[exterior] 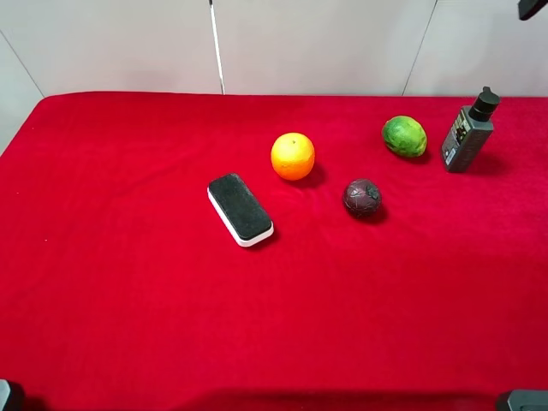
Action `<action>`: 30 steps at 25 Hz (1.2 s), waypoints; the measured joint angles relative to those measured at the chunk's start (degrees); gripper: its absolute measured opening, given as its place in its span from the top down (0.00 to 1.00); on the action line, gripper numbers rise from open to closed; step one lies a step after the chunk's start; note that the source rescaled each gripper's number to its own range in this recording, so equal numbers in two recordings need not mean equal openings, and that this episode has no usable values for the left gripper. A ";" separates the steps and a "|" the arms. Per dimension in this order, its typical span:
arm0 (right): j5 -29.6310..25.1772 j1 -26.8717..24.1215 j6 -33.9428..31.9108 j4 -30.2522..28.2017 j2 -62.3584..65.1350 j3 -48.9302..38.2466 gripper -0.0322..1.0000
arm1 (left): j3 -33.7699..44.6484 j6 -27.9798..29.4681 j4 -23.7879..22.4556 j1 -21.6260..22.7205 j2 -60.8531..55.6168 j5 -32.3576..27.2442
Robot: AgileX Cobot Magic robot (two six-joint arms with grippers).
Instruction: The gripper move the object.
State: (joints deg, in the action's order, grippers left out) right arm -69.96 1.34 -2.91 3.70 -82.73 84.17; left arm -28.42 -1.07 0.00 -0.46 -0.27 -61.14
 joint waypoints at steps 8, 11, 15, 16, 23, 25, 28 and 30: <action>-0.02 0.00 0.00 0.06 11.73 -7.28 0.00 | 0.00 0.00 0.00 0.00 0.00 0.00; -0.02 0.00 0.00 0.06 16.21 -10.78 0.00 | 0.00 0.00 0.00 0.00 0.00 0.00; -0.02 0.00 0.00 0.06 22.69 -17.01 0.00 | 0.00 0.00 0.00 0.00 0.00 0.00; -0.02 0.00 0.00 0.06 24.18 -18.48 0.00 | 0.00 0.00 0.00 0.00 0.00 0.00; -0.06 0.00 0.00 0.06 36.07 -29.44 0.00 | 0.00 0.00 0.00 0.00 0.00 0.00; -0.06 0.00 0.00 0.06 39.56 -32.07 0.00 | 0.00 0.00 0.00 0.00 0.00 0.00; -0.11 0.00 0.00 0.06 44.80 -35.48 0.00 | 0.00 0.00 0.00 0.00 0.00 0.00; 0.11 0.00 0.00 0.06 48.42 -37.59 0.00 | 0.00 0.00 0.00 0.00 0.00 0.00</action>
State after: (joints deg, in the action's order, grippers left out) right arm -69.85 1.34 -2.91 3.75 -34.31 46.58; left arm -28.42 -1.07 0.00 -0.46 -0.27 -61.14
